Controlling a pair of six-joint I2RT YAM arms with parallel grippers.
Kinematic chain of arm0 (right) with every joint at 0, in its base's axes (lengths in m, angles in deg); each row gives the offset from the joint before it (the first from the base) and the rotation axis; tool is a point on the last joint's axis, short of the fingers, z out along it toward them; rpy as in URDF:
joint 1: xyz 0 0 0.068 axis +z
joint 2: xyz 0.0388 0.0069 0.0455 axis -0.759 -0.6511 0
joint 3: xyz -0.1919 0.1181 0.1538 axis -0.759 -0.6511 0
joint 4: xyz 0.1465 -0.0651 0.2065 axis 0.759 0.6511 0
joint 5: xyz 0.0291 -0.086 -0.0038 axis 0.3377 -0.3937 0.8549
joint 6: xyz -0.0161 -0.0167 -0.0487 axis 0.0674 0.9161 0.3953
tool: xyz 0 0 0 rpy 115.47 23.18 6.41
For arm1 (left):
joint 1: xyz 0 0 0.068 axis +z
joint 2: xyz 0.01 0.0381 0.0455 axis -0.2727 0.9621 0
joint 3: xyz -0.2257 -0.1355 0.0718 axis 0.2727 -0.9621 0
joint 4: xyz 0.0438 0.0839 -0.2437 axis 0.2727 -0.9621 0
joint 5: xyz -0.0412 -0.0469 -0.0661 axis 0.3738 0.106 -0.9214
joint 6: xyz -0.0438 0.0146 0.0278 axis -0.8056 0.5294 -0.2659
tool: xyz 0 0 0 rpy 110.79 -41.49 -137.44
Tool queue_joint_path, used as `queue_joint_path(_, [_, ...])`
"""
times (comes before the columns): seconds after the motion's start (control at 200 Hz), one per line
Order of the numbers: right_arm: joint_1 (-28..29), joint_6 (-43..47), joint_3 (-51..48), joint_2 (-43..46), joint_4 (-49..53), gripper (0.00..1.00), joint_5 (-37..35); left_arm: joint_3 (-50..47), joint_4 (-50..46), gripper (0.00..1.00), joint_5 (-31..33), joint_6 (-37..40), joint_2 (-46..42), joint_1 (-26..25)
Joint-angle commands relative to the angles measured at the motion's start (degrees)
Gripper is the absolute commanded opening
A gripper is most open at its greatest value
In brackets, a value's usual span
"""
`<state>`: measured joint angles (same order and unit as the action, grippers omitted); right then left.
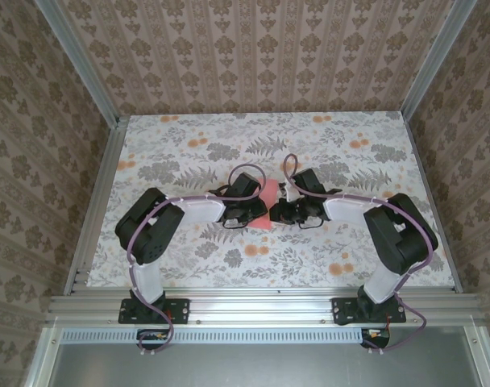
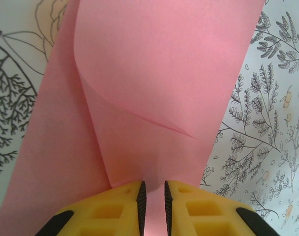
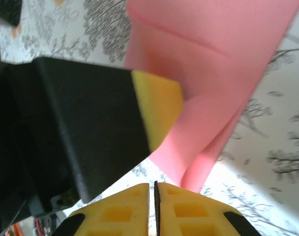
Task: Fold a paper plane with a square sheet of paper (pick it up from the middle)
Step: Fold the triangle a second time at the center of the table.
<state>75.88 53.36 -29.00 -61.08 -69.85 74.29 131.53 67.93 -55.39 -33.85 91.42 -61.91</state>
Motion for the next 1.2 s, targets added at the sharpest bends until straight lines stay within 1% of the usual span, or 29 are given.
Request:
queue_joint_path(0.0, [1.50, 0.13, 0.31, -1.27, -2.00, 0.10, 5.10, 0.23, -1.21, 0.21, 0.65, -0.63, 0.91, -0.06])
queue_joint_path(0.105, [2.26, -1.29, 0.40, -2.35, -3.75, 0.09, 5.24, 0.25, -1.20, 0.21, 0.49, -0.80, 0.77, 0.05])
queue_joint_path(0.405, [2.29, -1.62, 1.70, -5.57, -3.14, 0.08, 0.19, 0.36, -1.02, 0.21, 0.14, -0.82, 0.46, 0.14])
queue_joint_path(0.66, [2.07, 1.46, 3.05, -6.31, 2.34, 0.07, -6.83, 0.24, -1.16, 0.21, 0.22, -0.81, 0.38, 0.19])
queue_joint_path(0.825, [1.67, 2.68, 3.16, -7.12, 5.25, 0.07, -9.14, 0.24, -1.16, 0.21, 0.18, -0.80, 0.85, 0.13])
queue_joint_path(1.195, [0.63, 4.10, 2.82, -7.22, 8.22, 0.07, -10.25, -0.10, -1.37, 0.21, 0.62, -0.90, 0.84, 0.21])
